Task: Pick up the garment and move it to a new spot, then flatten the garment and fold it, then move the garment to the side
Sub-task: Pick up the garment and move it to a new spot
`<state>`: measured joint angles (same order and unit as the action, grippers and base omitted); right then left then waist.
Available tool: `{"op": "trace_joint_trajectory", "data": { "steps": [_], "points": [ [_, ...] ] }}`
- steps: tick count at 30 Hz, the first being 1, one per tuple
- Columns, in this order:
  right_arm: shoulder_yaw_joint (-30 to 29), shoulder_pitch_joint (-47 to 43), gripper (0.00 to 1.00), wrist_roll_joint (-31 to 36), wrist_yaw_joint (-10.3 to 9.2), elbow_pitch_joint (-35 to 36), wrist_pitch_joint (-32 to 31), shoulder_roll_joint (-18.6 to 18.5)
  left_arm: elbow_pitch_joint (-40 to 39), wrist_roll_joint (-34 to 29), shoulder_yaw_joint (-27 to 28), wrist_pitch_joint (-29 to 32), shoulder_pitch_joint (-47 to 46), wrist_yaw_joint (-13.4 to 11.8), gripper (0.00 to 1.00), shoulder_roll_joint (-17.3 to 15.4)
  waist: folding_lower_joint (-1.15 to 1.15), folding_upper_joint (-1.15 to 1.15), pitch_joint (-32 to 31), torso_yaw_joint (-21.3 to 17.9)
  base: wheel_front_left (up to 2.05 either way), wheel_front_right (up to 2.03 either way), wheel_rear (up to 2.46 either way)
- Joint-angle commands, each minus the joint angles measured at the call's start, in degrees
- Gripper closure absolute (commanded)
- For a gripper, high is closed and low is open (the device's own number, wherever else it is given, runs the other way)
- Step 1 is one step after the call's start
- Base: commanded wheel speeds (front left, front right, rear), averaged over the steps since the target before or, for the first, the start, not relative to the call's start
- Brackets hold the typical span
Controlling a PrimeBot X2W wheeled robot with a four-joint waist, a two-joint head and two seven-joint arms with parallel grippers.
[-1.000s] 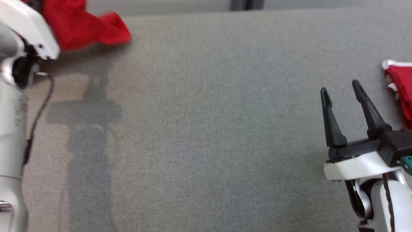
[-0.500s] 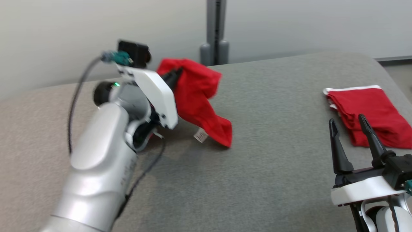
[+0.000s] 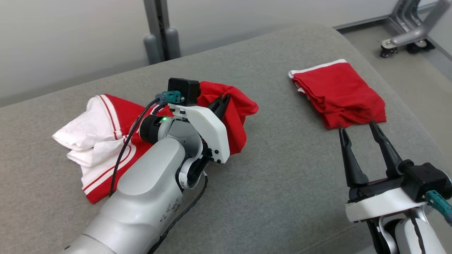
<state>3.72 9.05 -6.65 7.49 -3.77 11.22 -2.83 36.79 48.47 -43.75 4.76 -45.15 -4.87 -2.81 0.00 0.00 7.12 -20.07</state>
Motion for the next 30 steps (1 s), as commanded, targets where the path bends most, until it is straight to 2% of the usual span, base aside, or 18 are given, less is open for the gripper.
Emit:
{"op": "trace_joint_trajectory", "data": {
  "steps": [1, 2, 3, 4, 5, 10, 18, 25, 30],
  "points": [
    [-0.1, 0.6, 0.00, -0.4, 0.01, -0.5, 0.7, -0.2, 0.9, 1.3, -1.4, -0.9, -1.0, -0.8, 1.00, -0.2, 0.00, 0.00, 2.2, -2.9, 0.00, 0.00, 0.00],
    [-0.1, 0.7, 0.00, -0.5, 0.01, -0.9, 0.9, -0.2, 1.7, 2.2, -2.6, -1.5, -1.4, -1.2, 1.00, -0.3, 0.00, 0.00, 2.5, -3.4, 0.00, 0.00, 0.00],
    [0.1, 0.8, 0.00, -0.7, 0.01, -1.3, 1.1, -0.2, 2.5, 3.0, -3.6, -2.2, -1.6, -1.4, 0.83, -0.3, 0.00, 0.00, 2.7, -3.7, 0.00, 0.00, 0.00],
    [0.1, 0.9, 0.00, -0.8, 0.01, -1.6, 1.3, -0.2, 3.3, 3.7, -4.5, -3.0, -2.0, -1.7, 0.31, -0.3, 0.00, 0.00, 2.9, -4.0, 0.00, 0.00, 0.00],
    [0.0, 0.9, 0.00, -1.0, 0.01, -1.8, 1.6, -0.2, 4.1, 4.2, -5.6, -3.6, -2.1, -1.8, 0.00, -0.3, 0.00, 0.00, 3.0, -4.0, 0.00, 0.00, 0.00],
    [-1.0, 0.5, 0.00, -0.8, 0.01, -3.0, 2.2, -0.2, 6.5, 6.6, -10.1, -6.6, -2.9, -1.9, 0.00, -0.3, 0.00, 0.00, 2.9, -2.8, 0.00, 0.00, 0.00],
    [-1.2, 0.4, 0.00, -0.7, 0.01, -4.1, 2.7, -0.2, 6.7, 9.9, -15.0, -11.7, -3.9, -1.3, 0.00, -0.2, 0.00, 0.00, 0.3, 2.5, 0.00, 0.00, 0.00],
    [-2.1, -1.2, 0.00, 0.4, 0.00, -5.3, 2.7, -0.2, 7.5, 12.4, -15.7, -16.5, -1.4, 0.1, 0.00, -0.2, 0.00, 0.00, -3.8, 7.7, 0.00, 0.00, 0.00],
    [-2.9, -3.1, 0.00, 1.0, 0.01, -5.7, 2.1, -0.2, 7.2, 12.0, -15.0, -19.0, 2.0, 0.2, 0.00, -0.5, 0.00, 0.00, -6.8, 11.5, 0.00, 0.00, 0.00]
  ]
}}
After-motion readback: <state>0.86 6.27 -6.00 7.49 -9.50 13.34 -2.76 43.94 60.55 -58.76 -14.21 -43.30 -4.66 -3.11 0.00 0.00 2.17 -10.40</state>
